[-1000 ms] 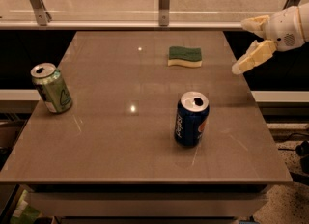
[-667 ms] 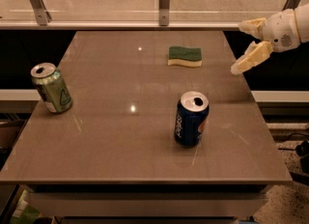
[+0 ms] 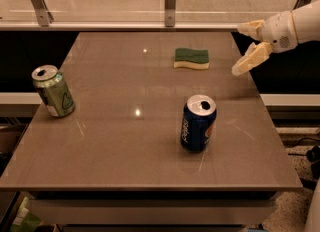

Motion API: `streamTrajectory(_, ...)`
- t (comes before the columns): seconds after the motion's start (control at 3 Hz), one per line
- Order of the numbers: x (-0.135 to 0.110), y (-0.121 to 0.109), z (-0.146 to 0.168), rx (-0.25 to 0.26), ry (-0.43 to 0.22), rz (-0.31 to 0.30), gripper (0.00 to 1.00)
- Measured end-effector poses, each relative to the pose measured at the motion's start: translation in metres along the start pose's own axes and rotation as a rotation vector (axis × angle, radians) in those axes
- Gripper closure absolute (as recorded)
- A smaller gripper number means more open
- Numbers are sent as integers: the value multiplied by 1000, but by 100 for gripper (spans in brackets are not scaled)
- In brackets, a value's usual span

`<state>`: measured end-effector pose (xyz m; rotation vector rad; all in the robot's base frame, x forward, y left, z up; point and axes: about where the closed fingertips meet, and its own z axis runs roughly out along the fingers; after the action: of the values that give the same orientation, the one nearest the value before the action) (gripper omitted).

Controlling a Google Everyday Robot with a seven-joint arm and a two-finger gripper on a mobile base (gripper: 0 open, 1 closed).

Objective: Move sponge near green can

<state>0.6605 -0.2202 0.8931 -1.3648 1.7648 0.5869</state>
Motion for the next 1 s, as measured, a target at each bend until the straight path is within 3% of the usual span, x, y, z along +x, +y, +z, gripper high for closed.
streamTrajectory(1.0, 3, -22, 25, 45, -20, 57, 0)
